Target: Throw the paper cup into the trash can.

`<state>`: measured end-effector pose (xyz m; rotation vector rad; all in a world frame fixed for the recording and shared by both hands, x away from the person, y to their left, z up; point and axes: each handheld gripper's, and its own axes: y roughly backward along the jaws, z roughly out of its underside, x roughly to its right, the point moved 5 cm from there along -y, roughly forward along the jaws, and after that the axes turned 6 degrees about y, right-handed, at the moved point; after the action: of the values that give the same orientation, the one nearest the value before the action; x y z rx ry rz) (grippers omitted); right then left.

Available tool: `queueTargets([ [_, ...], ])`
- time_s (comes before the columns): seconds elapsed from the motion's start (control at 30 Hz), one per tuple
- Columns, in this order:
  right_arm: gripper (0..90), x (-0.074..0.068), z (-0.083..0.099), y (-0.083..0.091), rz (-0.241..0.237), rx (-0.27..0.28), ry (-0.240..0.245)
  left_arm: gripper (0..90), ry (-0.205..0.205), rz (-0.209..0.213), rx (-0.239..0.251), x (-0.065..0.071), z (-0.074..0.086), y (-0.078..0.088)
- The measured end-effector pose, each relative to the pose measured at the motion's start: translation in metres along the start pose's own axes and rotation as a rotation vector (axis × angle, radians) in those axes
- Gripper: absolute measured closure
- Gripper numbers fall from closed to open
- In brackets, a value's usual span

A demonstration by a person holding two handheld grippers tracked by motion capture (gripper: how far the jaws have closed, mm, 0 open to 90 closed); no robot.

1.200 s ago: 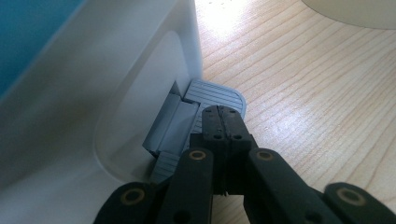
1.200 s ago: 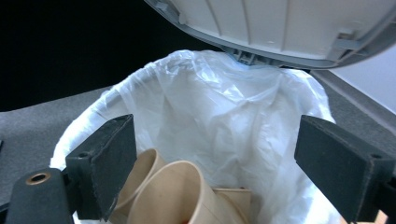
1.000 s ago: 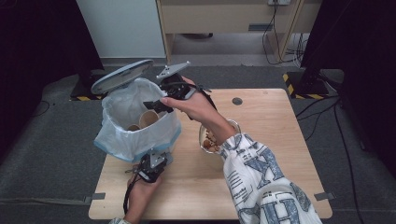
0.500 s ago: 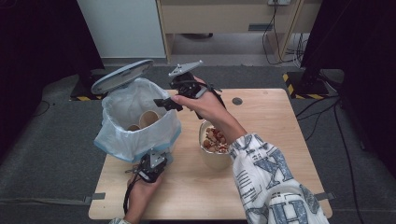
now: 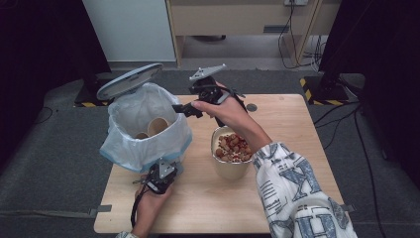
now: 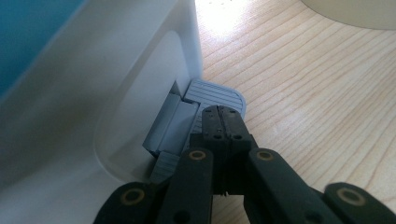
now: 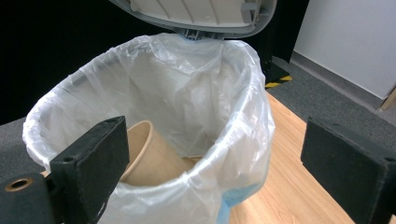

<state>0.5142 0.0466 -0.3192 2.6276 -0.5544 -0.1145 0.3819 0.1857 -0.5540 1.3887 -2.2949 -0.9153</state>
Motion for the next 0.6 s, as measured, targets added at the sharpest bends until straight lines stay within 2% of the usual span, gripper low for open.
queueTargets([
  [0.6, 6.8, 0.015, 0.012, 0.020, 0.027, 0.001, -0.014, 89.3, 0.000, 0.001, -0.001, 0.000, 0.000, 0.000],
])
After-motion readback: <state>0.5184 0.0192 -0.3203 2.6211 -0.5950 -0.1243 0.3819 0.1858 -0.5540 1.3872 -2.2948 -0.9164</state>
